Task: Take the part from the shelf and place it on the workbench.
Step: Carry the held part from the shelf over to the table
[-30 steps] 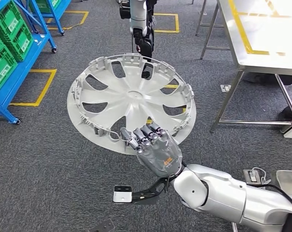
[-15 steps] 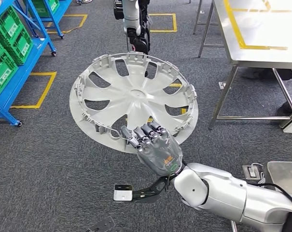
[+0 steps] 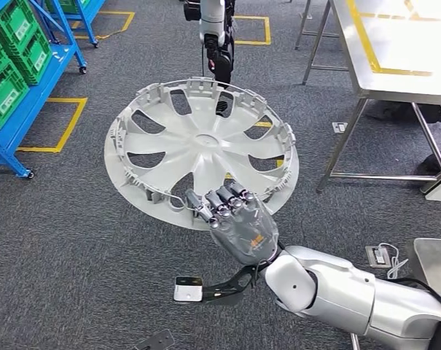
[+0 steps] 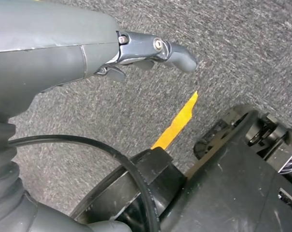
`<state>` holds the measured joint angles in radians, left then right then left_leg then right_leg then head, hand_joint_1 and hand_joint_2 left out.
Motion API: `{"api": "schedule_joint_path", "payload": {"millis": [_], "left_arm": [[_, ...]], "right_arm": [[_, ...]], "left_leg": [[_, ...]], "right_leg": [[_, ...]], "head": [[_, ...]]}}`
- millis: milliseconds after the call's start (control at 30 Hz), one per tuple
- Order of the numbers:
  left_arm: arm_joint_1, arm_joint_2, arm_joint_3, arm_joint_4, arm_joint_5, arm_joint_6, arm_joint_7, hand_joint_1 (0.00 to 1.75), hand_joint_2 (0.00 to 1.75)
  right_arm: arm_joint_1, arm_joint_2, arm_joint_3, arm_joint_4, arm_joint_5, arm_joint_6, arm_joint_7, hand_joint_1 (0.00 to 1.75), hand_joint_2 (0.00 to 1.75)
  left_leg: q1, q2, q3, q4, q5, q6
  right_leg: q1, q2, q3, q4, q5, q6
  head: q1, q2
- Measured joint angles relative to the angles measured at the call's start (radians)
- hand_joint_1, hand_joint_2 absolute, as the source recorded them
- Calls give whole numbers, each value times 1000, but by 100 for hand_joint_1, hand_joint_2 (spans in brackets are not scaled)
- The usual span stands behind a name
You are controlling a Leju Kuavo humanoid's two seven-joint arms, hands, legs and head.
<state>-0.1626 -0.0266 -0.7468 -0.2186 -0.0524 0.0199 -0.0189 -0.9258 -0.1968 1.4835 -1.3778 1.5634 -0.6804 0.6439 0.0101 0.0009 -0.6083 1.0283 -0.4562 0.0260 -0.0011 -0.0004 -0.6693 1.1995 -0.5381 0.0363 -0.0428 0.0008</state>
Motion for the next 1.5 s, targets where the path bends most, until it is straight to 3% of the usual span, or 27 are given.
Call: {"api": "schedule_joint_path", "payload": {"millis": [67,100,233,300,367,433,467,567,633,700,767,800,867,933,967,1000,1067,1133,1233,1267,1333,1400,1433,1467,1500], "left_arm": [[-4,-4,0,0,-2,0,1,0,175],[-6,-6,0,0,-3,0,1,0,175],[-14,-12,0,0,-6,0,2,0,175],[-16,-13,0,0,-6,0,2,0,175],[-18,-13,0,0,-6,0,2,0,175],[-20,-13,0,0,-5,0,2,0,175],[-20,-13,0,0,-5,0,3,0,175],[-18,-14,0,0,-6,0,4,0,175],[-17,-15,0,0,-6,0,4,0,175],[-14,-15,0,0,-6,0,4,0,175],[-12,-14,0,0,-5,0,4,0,175],[-13,-14,0,0,-5,0,4,0,175],[-13,-15,0,0,-5,0,4,0,175],[-13,-15,0,0,-4,0,4,0,175],[-13,-15,1,0,-3,0,4,0,175],[-13,-15,1,0,-3,0,4,0,175],[-14,-16,2,0,-3,0,4,0,175],[-15,-17,5,0,-2,1,4,0,175],[-15,-19,8,0,0,10,4,0,175],[-15,-20,8,0,1,13,4,0,175],[-15,-19,10,0,1,15,4,0,175],[-17,-19,13,0,2,16,4,0,175],[-17,-18,14,0,3,16,5,0,175],[-17,-18,15,0,3,17,6,0,175],[-17,-17,16,0,3,18,9,0,175]], "right_arm": [[-3,-7,-2,-4,0,2,0,175,175],[-5,-10,-2,-7,0,3,0,175,175],[-9,-20,-3,-16,0,7,0,175,175],[-9,-22,-3,-17,0,8,0,175,175],[-9,-22,-2,-18,0,8,0,175,175],[-8,-23,0,-18,0,8,0,175,175],[-7,-23,0,-18,0,8,0,175,175],[-7,-24,0,-19,0,7,0,175,175],[-7,-26,-1,-20,0,5,0,175,175],[-6,-28,0,-21,0,5,0,175,175],[-4,-31,0,-21,0,4,0,175,175],[-4,-32,0,-21,0,4,0,175,175],[-3,-33,0,-21,0,3,0,175,175],[0,-34,2,-20,1,3,0,175,175],[2,-35,4,-20,1,3,0,175,175],[3,-36,5,-20,0,3,0,175,175],[2,-36,5,-20,0,3,0,175,175],[1,-36,4,-20,0,2,0,175,175],[1,-36,4,-19,0,2,0,175,175],[1,-36,4,-18,0,2,0,175,175],[1,-36,5,-18,0,2,0,175,175],[2,-36,6,-17,0,3,0,175,175],[3,-36,7,-17,0,3,0,175,175],[3,-36,7,-16,0,3,0,175,175],[4,-36,8,-16,0,4,0,175,175]], "left_leg": [[-2,-1,-3,1,5,-6],[-3,-1,-7,1,8,-11],[-3,2,-18,7,9,-34],[-2,1,-43,73,-44,-43],[-1,1,-86,199,-117,-50],[1,1,-98,267,-140,-54],[2,1,-79,248,-124,-55],[5,0,20,72,-58,-54],[3,-2,37,21,-52,-47],[2,-4,29,18,-43,-32],[3,-3,24,12,-31,-15],[4,-2,19,10,-25,-7],[3,-1,6,10,-15,1],[1,-1,-8,10,-6,2],[0,-1,-13,11,-1,2],[0,-2,-17,11,3,1],[-1,-4,-23,11,10,-4],[-2,-4,-28,10,17,-14],[-1,-3,-33,8,26,-34],[-1,-3,-38,19,14,-39],[0,-3,-67,100,-47,-47],[1,-3,-107,225,-114,-54],[2,-3,-115,264,-126,-57],[2,-3,-107,268,-119,-59],[4,-3,-82,233,-94,-59]], "right_leg": [[4,0,77,-132,38,-11],[6,0,98,-170,44,-15],[5,2,102,-196,56,-35],[0,-1,99,-203,68,-46],[1,-3,89,-202,74,-51],[1,-3,79,-198,79,-50],[0,-3,74,-194,80,-49],[1,-1,57,-175,82,-41],[5,-1,42,-166,87,-30],[4,-1,33,-166,94,-18],[1,-1,19,-145,70,-7],[0,-1,3,-108,39,-3],[-1,-1,-42,17,-38,4],[-1,-1,-66,107,-72,6],[-1,-1,-52,100,-62,5],[-1,-1,-18,54,-38,2],[2,0,76,-88,7,-8],[7,1,130,-175,17,-17],[8,1,131,-195,24,-32],[5,0,130,-200,31,-39],[1,-5,125,-208,43,-50],[1,-8,116,-206,49,-55],[1,-8,112,-205,51,-55],[1,-9,109,-202,52,-55],[0,-8,106,-198,53,-54]], "head": [[0,0],[-1,0],[-2,0],[-4,0],[-6,0],[-6,0],[-6,0],[-6,0],[-6,0],[-6,0],[-5,0],[-5,0],[-5,0],[-5,0],[-5,0],[-5,0],[-5,0],[-5,0],[-5,0],[-7,0],[-10,0],[-11,0],[-11,0],[-11,0],[-12,0]]}}
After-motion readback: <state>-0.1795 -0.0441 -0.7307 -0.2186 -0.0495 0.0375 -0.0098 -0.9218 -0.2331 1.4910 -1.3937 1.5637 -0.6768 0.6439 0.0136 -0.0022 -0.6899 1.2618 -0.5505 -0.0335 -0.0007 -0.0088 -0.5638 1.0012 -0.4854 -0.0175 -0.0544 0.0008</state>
